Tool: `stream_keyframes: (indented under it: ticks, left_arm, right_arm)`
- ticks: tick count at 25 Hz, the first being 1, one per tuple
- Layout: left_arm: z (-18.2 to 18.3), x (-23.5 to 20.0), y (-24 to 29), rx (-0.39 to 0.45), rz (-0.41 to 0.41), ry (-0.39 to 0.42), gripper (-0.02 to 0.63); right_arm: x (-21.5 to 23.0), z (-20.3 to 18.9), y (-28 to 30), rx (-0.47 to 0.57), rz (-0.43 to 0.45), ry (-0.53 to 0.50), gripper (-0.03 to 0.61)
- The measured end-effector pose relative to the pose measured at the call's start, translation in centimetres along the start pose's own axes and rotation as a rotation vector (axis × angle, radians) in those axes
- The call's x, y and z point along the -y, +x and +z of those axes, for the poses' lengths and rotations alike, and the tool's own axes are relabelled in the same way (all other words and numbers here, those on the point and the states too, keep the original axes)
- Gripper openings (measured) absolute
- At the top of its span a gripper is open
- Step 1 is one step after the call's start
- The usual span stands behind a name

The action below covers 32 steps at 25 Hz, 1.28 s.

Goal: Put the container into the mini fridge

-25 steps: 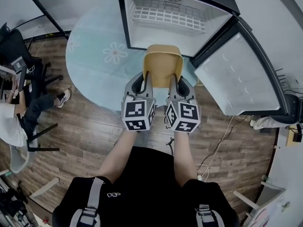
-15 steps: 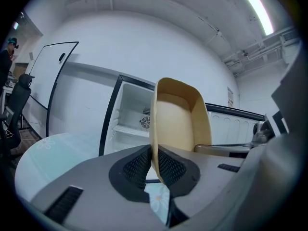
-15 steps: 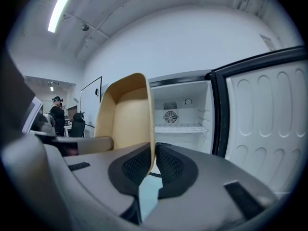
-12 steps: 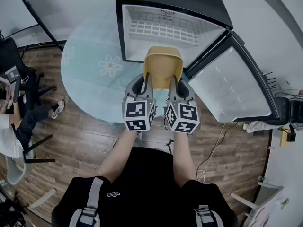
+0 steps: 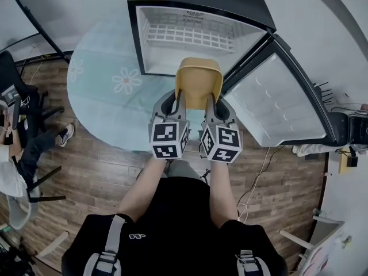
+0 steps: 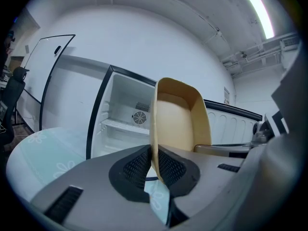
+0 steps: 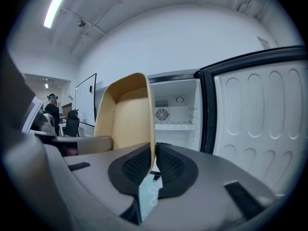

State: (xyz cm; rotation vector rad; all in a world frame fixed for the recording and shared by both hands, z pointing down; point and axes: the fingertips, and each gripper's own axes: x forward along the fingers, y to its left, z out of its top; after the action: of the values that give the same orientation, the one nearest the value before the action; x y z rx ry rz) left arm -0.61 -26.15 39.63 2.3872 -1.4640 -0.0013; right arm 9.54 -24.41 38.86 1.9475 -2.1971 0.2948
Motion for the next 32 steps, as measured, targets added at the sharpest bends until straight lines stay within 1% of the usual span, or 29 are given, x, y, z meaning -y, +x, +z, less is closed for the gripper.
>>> stream_keyframes:
  ticks: [4,9,15,25,32]
  left_arm:
    - [-0.5,0.8,1.0,-0.019,0.001,0.007,0.025]
    - [-0.4,0.3,2.3,-0.032,0.03,-0.003,0.025]
    - [-1.6,0.3,3.6,-0.066,0.055,-0.009,0.025]
    - [-3.2,-0.9,5.5,-0.124,0.089,-0.009,0.025]
    - [-4.4,-2.5,7.0,-0.17,0.108,-0.016,0.025]
  right_arm:
    - [1.4,-0.5,0.5,-0.015,-0.001,0.017,0.023]
    - [1.7,-0.3,1.9,-0.03,0.026,0.018,0.023]
    - [2.7,-1.4,3.3,-0.068,0.047,0.035,0.023]
    - [3.2,-3.3,5.7,-0.118,0.074,0.076,0.023]
    - [2.9,-4.8,7.8,-0.156,0.091,0.104,0.023]
